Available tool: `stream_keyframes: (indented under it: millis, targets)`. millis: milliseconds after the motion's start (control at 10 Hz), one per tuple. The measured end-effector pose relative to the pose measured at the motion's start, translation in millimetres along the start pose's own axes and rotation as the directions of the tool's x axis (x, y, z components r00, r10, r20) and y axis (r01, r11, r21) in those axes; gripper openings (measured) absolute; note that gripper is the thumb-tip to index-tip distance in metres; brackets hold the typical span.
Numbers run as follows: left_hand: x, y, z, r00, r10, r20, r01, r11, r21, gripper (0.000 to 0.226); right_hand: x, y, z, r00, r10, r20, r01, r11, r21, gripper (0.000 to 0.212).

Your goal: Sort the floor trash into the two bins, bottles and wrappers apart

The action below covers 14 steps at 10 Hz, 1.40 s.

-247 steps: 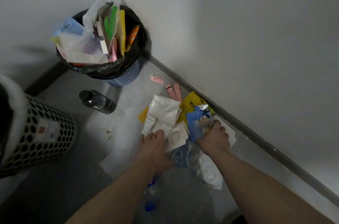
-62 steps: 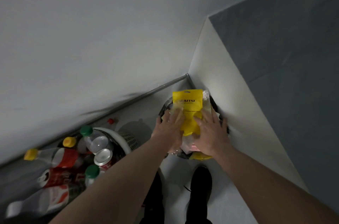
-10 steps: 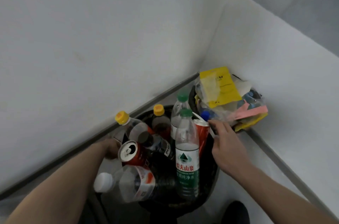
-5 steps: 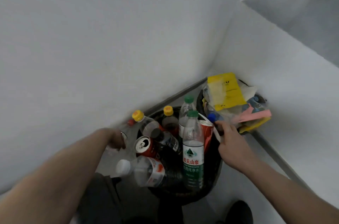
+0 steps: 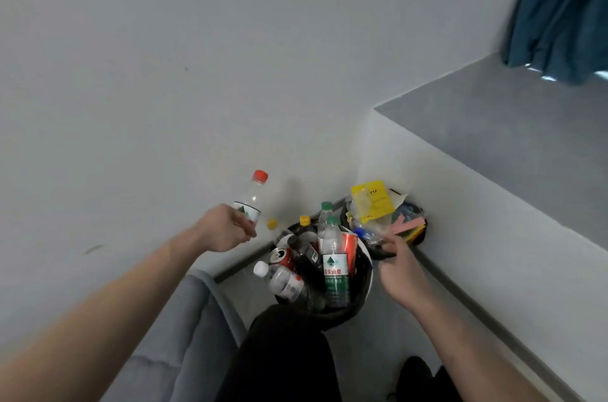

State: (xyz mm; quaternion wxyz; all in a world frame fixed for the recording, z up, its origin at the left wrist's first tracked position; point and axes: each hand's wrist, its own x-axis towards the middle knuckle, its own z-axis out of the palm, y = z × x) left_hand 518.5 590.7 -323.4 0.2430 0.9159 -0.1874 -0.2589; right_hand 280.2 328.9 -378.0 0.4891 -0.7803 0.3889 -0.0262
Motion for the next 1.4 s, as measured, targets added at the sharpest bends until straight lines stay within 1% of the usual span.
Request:
stream_keyframes:
  millis: [100,200,300,400,500,600,700,800,900,1100,1300,1400]
  targets:
    - [-26.0,38.9,34.3,0.999,0.021,-0.049,-0.033,0.966,-0.256,0.016,-20.3,6.8,-10.4,1.0,-0.002,-0.01,0.002,1.0,-0.014,0.054]
    - [-24.5,63.5,75.3,0.995,-0.076,-0.062,0.046,0.917,-0.397,0.022,-23.3,17.8,-19.1,1.0,0.011,-0.018,-0.012,0.999,-0.045,0.05]
    - [-5.5,74.0,113.7,0.977,-0.214,-0.012,0.19,0.888,-0.418,0.022,-14.0,30.3,-27.9,0.998,0.059,-0.025,-0.06,0.997,-0.041,0.058]
    - [15.7,77.2,143.2,0.961,-0.276,0.007,0.268,0.927,-0.263,0.046,2.9,44.6,-34.0,0.995,0.096,-0.008,-0.096,0.995,-0.03,0.063]
    - [26.2,83.4,158.6,0.945,-0.326,-0.033,0.318,0.937,-0.147,0.057,18.4,51.8,-35.8,0.992,0.119,0.034,-0.118,0.992,-0.037,0.064]
    - [41.0,81.5,170.8,0.938,-0.345,-0.038,0.341,0.937,-0.08,0.055,32.9,53.1,-32.7,0.99,0.116,0.079,-0.114,0.993,-0.037,0.064]
    - [47.0,81.8,177.2,0.953,-0.301,-0.03,0.302,0.953,0.0,0.052,45.7,51.4,-26.2,0.985,0.126,0.121,-0.119,0.991,-0.064,0.066]
    - [50.7,78.0,180.5,0.955,-0.293,-0.041,0.294,0.955,0.022,0.062,53.7,46.9,-18.1,0.977,0.136,0.164,-0.12,0.988,-0.099,0.065]
    - [55.2,70.7,183.0,0.953,-0.3,-0.052,0.301,0.954,0.011,0.061,56.8,41.1,-6.8,0.969,0.134,0.207,-0.112,0.987,-0.115,0.064]
    - [56.8,63.0,187.3,0.951,-0.303,-0.055,0.306,0.95,0.057,0.067,54.8,31.3,8.6,0.941,0.123,0.315,-0.075,0.984,-0.162,0.066]
    - [58.0,63.6,194.0,0.955,-0.296,-0.013,0.296,0.95,0.102,0.073,52.5,33.9,11.5,0.922,0.141,0.36,-0.077,0.98,-0.185,0.072]
    - [59.5,64.4,194.9,0.955,-0.294,-0.043,0.297,0.948,0.113,0.077,55.7,37.7,12.9,0.919,0.157,0.362,-0.097,0.979,-0.179,0.073]
